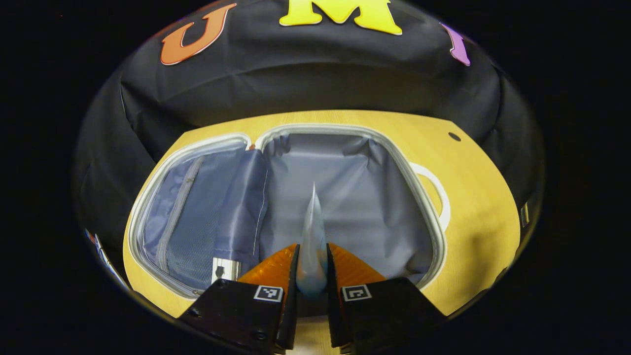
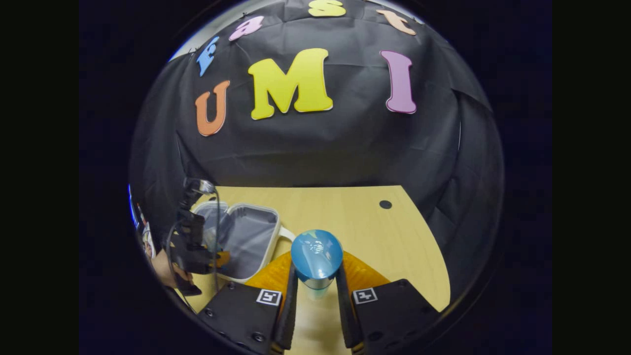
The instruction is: First open the suitcase, pack the skin care products into it, and then close the suitcase.
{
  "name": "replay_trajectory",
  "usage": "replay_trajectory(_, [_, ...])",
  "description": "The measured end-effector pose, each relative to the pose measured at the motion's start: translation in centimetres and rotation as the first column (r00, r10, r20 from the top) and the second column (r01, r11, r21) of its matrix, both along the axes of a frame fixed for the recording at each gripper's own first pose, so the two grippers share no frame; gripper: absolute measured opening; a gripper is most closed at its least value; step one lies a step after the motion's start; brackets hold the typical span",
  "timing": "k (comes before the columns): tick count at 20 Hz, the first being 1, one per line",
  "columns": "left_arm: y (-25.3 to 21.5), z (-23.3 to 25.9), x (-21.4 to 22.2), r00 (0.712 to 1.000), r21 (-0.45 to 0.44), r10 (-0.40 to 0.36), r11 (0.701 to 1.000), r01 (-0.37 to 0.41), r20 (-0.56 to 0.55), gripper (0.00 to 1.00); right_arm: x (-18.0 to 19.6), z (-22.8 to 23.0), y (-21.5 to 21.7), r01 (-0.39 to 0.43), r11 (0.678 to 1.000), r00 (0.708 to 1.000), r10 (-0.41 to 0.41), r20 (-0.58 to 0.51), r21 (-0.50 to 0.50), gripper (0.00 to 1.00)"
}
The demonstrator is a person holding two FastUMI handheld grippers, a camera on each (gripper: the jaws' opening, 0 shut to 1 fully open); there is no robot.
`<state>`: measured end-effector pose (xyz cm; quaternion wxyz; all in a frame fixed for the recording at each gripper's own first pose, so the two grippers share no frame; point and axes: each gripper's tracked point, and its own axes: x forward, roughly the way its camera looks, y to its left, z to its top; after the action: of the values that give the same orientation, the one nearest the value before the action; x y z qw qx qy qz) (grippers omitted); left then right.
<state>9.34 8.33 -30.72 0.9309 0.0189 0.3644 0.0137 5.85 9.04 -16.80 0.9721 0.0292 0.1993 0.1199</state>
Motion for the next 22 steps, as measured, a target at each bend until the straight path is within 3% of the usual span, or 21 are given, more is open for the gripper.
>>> replay_trajectory(8, [0.0,-1.3,1.0,0.998,0.021,-0.012,1.000,0.013,-0.067,0.29,0.3,-0.6,0.3,0.002,0.999,1.000,-0.003,-0.023,-0.036,0.36])
replay_trajectory(11, [0.1,-1.5,1.5,0.996,0.008,-0.003,1.000,0.004,-0.089,0.34,0.6,-0.4,0.6,-0.002,0.999,1.000,0.001,-0.027,-0.034,0.35])
replay_trajectory(12, [0.1,-1.6,1.6,0.995,0.004,-0.003,1.000,0.003,-0.095,0.29,0.6,-0.3,0.8,-0.006,0.999,1.000,0.005,-0.026,-0.037,0.35])
replay_trajectory(13, [0.0,-1.6,1.7,0.995,0.001,0.000,1.000,0.000,-0.102,0.34,0.8,-0.2,1.0,-0.012,0.999,1.000,0.011,-0.028,-0.041,0.35])
replay_trajectory(16, [0.0,-1.7,1.9,0.993,0.003,0.002,1.000,-0.001,-0.116,0.32,1.2,-0.3,1.6,-0.029,0.998,0.999,0.027,-0.033,-0.047,0.33])
replay_trajectory(17, [0.0,-1.7,2.0,0.993,0.008,0.000,1.000,0.001,-0.118,0.39,1.3,-0.2,1.7,-0.034,0.998,0.999,0.032,-0.034,-0.050,0.33])
replay_trajectory(18, [-0.1,-1.7,2.1,0.993,0.012,-0.001,1.000,0.002,-0.120,0.32,1.5,-0.2,1.9,-0.039,0.998,0.999,0.038,-0.034,-0.052,0.34])
replay_trajectory(20, [-0.3,-2.0,2.0,0.991,-0.001,-0.001,1.000,0.001,-0.132,0.34,1.6,-0.3,2.3,-0.049,0.997,0.998,0.047,-0.034,-0.058,0.33])
replay_trajectory(21, [-0.5,-2.8,1.5,0.986,-0.026,0.003,1.000,-0.007,-0.166,0.42,1.7,-0.4,2.4,-0.051,0.997,0.998,0.049,-0.036,-0.061,0.33])
replay_trajectory(22, [-0.5,-2.2,1.8,0.992,-0.039,0.008,0.999,-0.013,-0.129,0.39,1.8,-0.4,2.6,-0.054,0.996,0.998,0.052,-0.038,-0.064,0.33])
